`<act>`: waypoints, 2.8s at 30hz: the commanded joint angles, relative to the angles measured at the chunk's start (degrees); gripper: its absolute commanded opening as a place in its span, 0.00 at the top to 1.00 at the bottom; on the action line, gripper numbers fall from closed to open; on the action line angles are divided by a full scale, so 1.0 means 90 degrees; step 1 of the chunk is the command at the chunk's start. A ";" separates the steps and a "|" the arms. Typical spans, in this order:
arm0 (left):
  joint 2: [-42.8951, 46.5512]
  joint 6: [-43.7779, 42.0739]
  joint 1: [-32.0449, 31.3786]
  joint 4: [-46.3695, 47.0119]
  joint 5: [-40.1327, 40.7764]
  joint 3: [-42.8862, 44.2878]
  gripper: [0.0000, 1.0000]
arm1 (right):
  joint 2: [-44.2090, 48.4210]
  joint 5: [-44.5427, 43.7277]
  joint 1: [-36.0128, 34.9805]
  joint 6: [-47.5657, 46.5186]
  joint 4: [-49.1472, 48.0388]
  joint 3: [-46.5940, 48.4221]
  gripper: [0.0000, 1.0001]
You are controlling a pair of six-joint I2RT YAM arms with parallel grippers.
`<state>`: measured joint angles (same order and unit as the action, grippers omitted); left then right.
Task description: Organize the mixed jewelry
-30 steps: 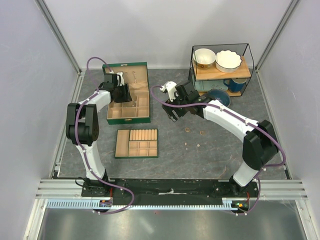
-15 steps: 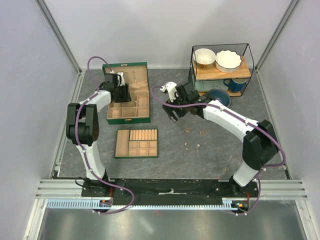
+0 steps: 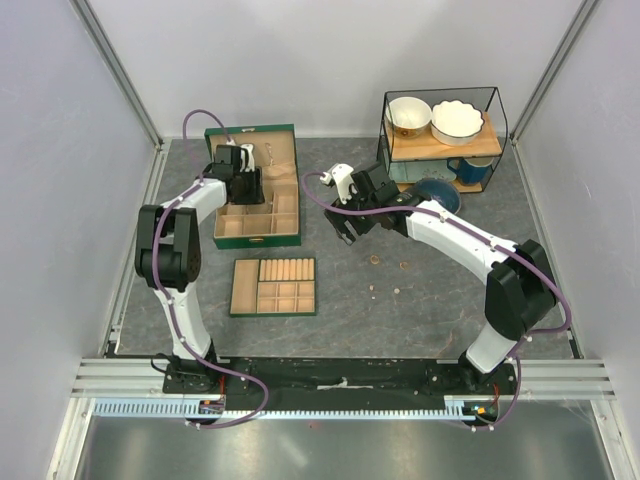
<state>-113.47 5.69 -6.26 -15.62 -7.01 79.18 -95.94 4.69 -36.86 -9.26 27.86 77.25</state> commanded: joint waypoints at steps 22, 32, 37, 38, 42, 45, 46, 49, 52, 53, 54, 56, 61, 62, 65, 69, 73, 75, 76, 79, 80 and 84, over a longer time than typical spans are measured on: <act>0.2323 -0.0417 -0.0076 0.0359 -0.0705 -0.0955 0.20 | 0.0699 -0.0628 0.0072 -0.0368 -0.0126 -0.0702 0.02; 0.3944 -0.1344 -0.0095 -0.0558 -0.2550 -0.1404 0.02 | 0.0924 -0.0609 0.0501 -0.0807 -0.0009 -0.1318 0.02; 0.4482 -0.1745 -0.0261 -0.1174 -0.3526 -0.1483 0.01 | 0.0787 -0.0531 0.0824 -0.1148 0.0156 -0.1416 0.04; 0.4541 -0.1872 -0.0300 -0.1243 -0.3577 -0.1522 0.01 | 0.0748 -0.0531 0.0844 -0.1207 0.0166 -0.1416 0.08; 0.4775 -0.2195 -0.0602 -0.1321 -0.3587 -0.1804 0.01 | 0.0534 -0.0540 0.0854 -0.1549 0.0196 -0.1484 0.17; 0.4766 -0.2254 -0.0652 -0.1312 -0.3558 -0.1854 0.01 | 0.0290 -0.0328 0.0854 -0.1735 0.0176 -0.1504 0.27; 0.4737 -0.2254 -0.0662 -0.1321 -0.3558 -0.1854 0.01 | 0.0192 -0.0287 0.0854 -0.1822 0.0167 -0.1513 0.29; 0.4688 -0.2283 -0.0681 -0.1321 -0.3606 -0.1873 0.01 | -0.0003 -0.0199 0.0854 -0.1950 0.0157 -0.1533 0.35; 0.4639 -0.2302 -0.0710 -0.1312 -0.3606 -0.1893 0.01 | -0.0189 -0.0179 0.0854 -0.2067 0.0089 -0.1513 0.39; 0.4620 -0.2303 -0.0720 -0.1321 -0.3606 -0.1903 0.01 | -0.0238 -0.0150 0.0854 -0.2077 0.0059 -0.1494 0.41; 0.4591 -0.2303 -0.0720 -0.1312 -0.3597 -0.1903 0.01 | -0.0287 -0.0111 0.0854 -0.2058 0.0059 -0.1475 0.42; 0.4590 -0.2303 -0.0720 -0.1312 -0.3597 -0.1913 0.01 | -0.0433 0.0015 0.0854 -0.2028 0.0049 -0.1397 0.44; 0.4688 -0.2322 -0.0711 -0.1292 -0.3441 -0.1981 0.01 | -0.0648 0.0221 0.0854 -0.1833 -0.0009 -0.1309 0.46; 0.4707 -0.2322 -0.0720 -0.1273 -0.3421 -0.2010 0.01 | -0.0668 0.0250 0.0844 -0.1794 -0.0019 -0.1279 0.46; 0.4766 -0.2293 -0.0711 -0.1214 -0.3333 -0.2049 0.01 | -0.0756 0.0445 0.0854 -0.1648 -0.0029 -0.1192 0.48; 0.4786 -0.2293 -0.0720 -0.1204 -0.3323 -0.2088 0.02 | -0.0756 0.0553 0.0854 -0.1559 -0.0019 -0.1123 0.49; 0.4815 -0.2293 -0.0720 -0.1127 -0.3323 -0.2147 0.02 | -0.0717 0.0544 0.0863 -0.1520 0.0001 -0.1093 0.50; 0.4834 -0.2273 -0.0720 -0.1116 -0.3323 -0.2186 0.02 | -0.0727 0.0534 0.0863 -0.1511 -0.0009 -0.1045 0.50; 0.4825 -0.2283 -0.0720 -0.1107 -0.3314 -0.2196 0.02 | -0.0765 0.0534 0.0863 -0.1511 -0.0009 -0.1035 0.51; 0.4815 -0.2293 -0.0720 -0.1107 -0.3274 -0.2196 0.02 | -0.0843 0.0534 0.0863 -0.1491 -0.0048 -0.0986 0.53; 0.4825 -0.2293 -0.0711 -0.1107 -0.3274 -0.2196 0.02 | -0.0863 0.0534 0.0863 -0.1481 -0.0048 -0.0947 0.53; 0.4825 -0.2293 -0.0711 -0.1107 -0.3255 -0.2215 0.02 | -0.0970 0.0514 0.0863 -0.1501 -0.0068 -0.0840 0.54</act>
<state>-71.46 -13.02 -12.51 -27.33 -36.12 59.57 -103.63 8.29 -29.08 -23.27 29.06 66.83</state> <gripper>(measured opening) 0.983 0.465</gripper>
